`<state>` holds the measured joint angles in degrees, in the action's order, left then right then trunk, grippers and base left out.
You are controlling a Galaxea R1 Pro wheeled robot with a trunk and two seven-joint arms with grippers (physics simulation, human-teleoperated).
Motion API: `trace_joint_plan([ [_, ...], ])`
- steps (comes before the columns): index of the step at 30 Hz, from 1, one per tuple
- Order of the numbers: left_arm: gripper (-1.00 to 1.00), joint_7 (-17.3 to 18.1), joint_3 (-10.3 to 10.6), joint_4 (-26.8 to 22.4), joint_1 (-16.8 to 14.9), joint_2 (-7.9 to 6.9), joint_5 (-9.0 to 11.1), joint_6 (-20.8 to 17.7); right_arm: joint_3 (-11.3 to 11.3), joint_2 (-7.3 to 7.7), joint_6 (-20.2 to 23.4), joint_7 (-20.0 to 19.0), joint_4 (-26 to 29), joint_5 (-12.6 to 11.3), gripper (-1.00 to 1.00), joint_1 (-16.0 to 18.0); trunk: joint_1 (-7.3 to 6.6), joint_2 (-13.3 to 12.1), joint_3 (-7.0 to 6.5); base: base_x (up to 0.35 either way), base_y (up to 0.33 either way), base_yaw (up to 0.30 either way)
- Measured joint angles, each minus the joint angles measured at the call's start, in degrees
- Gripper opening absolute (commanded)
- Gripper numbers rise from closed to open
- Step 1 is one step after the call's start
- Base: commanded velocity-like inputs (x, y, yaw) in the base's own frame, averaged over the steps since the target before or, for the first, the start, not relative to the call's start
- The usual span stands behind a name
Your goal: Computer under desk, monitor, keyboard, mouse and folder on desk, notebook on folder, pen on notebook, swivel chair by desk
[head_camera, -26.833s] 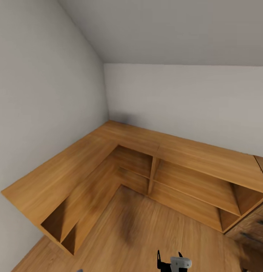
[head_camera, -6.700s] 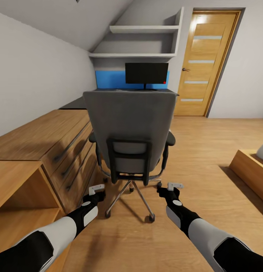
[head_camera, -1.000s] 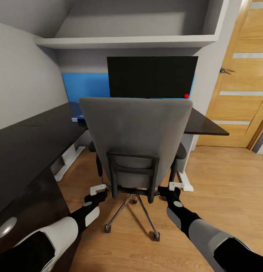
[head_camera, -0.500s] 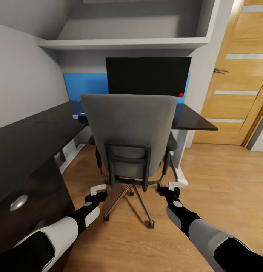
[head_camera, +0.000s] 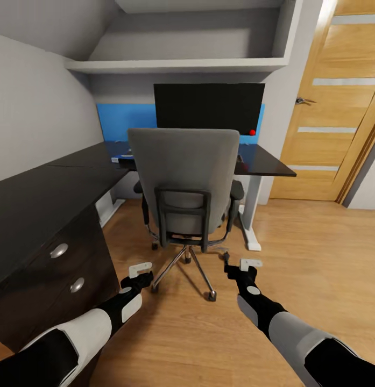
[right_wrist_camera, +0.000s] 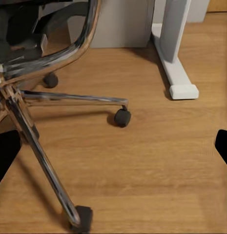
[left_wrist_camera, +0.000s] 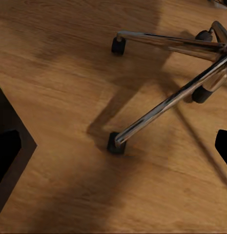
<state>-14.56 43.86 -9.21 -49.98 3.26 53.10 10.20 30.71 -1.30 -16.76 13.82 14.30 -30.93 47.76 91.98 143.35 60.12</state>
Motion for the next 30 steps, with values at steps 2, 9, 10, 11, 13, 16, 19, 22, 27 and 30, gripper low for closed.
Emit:
trace_joint_plan([
  [2, 1.0, 0.0, 0.0, 0.0, -0.01, 0.0, 0.0, 0.0, 0.0, -0.02, -0.08, -0.03, -0.02, 0.0, 1.0, 0.0, 0.0, 0.0, 0.0, -0.335, 0.0, 0.0],
  [9, 1.0, 0.0, 0.03, -0.01, -0.01, 0.0, 0.0, 0.0, 0.0, -0.02, -1.35, -0.07, -0.02, -0.02, 1.0, -0.08, 0.0, 0.0, 0.0, -0.335, 0.0, 0.0],
  [10, 1.0, 0.0, 0.03, 0.0, 0.0, 0.0, 0.0, -0.02, 0.0, -0.03, -1.39, -0.06, -0.03, -0.02, 1.0, -0.09, 0.0, 0.0, 0.0, -0.335, 0.0, 0.0],
  [11, 1.0, 0.0, 0.03, 0.0, 0.0, 0.0, 0.0, -0.04, 0.0, -0.03, -1.4, -0.03, -0.04, -0.02, 1.0, -0.09, 0.0, 0.0, 0.0, -0.335, -0.005, 0.0],
  [13, 1.0, 0.0, 0.03, 0.0, 0.01, 0.0, 0.0, -0.07, 0.0, -0.03, -1.41, -0.02, -0.04, -0.02, 1.0, -0.09, 0.0, 0.0, 0.0, -0.335, -0.027, 0.0],
  [16, 1.0, 0.0, 0.03, -0.01, -0.02, 0.0, -0.01, -0.17, 0.0, -0.03, -1.42, -0.06, -0.06, -0.01, 1.0, -0.08, -0.08, -0.03, -0.66, -0.317, -0.076, 0.0],
  [19, 1.0, -0.04, -0.02, -0.02, -0.01, 0.0, 0.05, -0.28, 0.0, -0.03, -1.48, -0.06, -0.43, -0.02, 1.0, -0.09, -0.18, -0.07, -1.33, -0.106, -0.025, 0.0],
  [22, 1.0, -0.07, -0.04, -0.06, 0.0, 0.0, 0.16, -0.27, 0.0, -0.06, -1.93, -0.06, -1.13, -0.03, 1.0, -0.08, -0.27, -0.11, -1.99, -0.035, -0.008, 0.0],
  [27, 1.0, -0.12, -0.05, -0.07, 0.01, 0.0, 0.24, -0.33, 0.01, -0.04, -3.25, -0.08, -1.57, -0.05, 1.0, -0.08, -1.17, -1.73, -2.93, -0.007, -0.002, 0.0],
  [30, 1.0, -0.12, -0.05, -0.08, -0.01, 0.0, 0.24, -0.43, 0.03, -0.05, -3.78, -0.08, -2.11, -0.07, 1.0, -0.1, -1.83, -2.93, -3.47, -0.001, 0.0, 0.0],
])
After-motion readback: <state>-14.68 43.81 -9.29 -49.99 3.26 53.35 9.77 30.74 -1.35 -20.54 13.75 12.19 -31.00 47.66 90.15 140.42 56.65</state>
